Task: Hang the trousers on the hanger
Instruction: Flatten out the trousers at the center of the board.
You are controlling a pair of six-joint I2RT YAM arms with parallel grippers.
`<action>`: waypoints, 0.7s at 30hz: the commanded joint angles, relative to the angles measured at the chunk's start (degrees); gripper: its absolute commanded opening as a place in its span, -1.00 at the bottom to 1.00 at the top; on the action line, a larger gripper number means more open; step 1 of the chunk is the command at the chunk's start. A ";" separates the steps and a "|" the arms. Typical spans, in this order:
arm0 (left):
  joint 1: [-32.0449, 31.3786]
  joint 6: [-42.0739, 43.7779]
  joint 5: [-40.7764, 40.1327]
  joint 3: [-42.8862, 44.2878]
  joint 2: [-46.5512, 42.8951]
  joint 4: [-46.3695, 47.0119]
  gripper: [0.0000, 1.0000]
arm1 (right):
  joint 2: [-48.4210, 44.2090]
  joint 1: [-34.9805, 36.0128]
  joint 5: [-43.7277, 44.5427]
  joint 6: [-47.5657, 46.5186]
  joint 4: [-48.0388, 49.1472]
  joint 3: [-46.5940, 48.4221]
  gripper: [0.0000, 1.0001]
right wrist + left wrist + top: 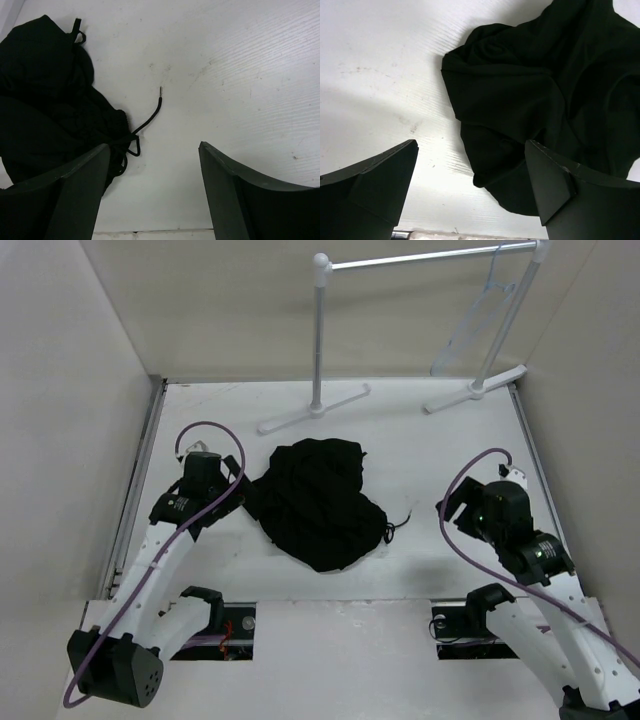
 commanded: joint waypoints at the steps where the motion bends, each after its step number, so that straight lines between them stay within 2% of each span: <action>1: 0.18 -0.09 1.44 1.05 -0.76 2.24 0.79 | 0.06 0.22 -0.97 -0.78 3.31 0.80 0.50; 3: 0.97 0.17 1.62 0.61 -0.68 2.76 0.79 | -0.12 0.39 -1.14 -0.78 3.22 0.54 0.23; 4: 1.24 0.26 1.79 0.26 -0.76 3.47 0.78 | -0.12 0.39 -1.75 -0.78 3.22 0.36 -0.03; 5: 1.33 0.35 1.88 -0.26 -0.94 4.34 0.74 | -0.12 0.39 -2.11 -0.78 3.22 0.27 -0.12; 7: 1.33 0.44 2.23 -0.88 -0.85 6.45 0.53 | 0.32 0.39 -4.12 -0.61 3.48 0.10 -0.65; 8: 1.33 0.53 2.41 -1.06 -0.42 7.94 0.27 | 0.93 0.48 -5.52 -0.52 3.66 0.10 -0.84; 10: 1.59 0.62 2.50 -0.19 2.29 11.45 -0.42 | 2.25 1.53 -8.51 -0.52 5.49 0.19 -0.96; 11: 1.59 0.62 2.67 1.04 4.40 12.95 -0.58 | 2.69 2.23 -9.39 -0.43 6.64 0.19 -0.96; 12: 1.24 0.53 2.76 2.18 6.25 14.27 -0.60 | 3.39 3.11 -10.19 -0.35 7.87 0.19 -0.94; 13: 0.72 0.61 3.28 4.28 9.84 16.11 -0.58 | 5.40 5.03 -11.33 -0.08 10.14 0.01 -0.83; 14: 0.37 0.70 3.98 5.87 12.48 17.09 -0.51 | 5.94 5.49 -11.51 -0.08 10.69 -0.08 -0.79; 15: 0.10 0.96 4.77 7.36 15.21 17.79 -0.39 | 7.34 6.71 -11.51 0.01 12.08 -0.16 -0.62; 17: -0.25 2.10 7.67 12.37 23.72 19.11 0.18 | 11.37 8.73 -11.95 0.01 17.08 -1.39 0.09; 18: -0.34 2.46 7.77 13.52 26.02 19.55 0.30 | 12.79 8.92 -12.30 0.09 18.76 -1.92 0.27; 21: -0.34 3.34 7.68 16.42 32.00 20.87 0.44 | 17.44 9.09 -15.02 0.79 23.51 -3.06 0.51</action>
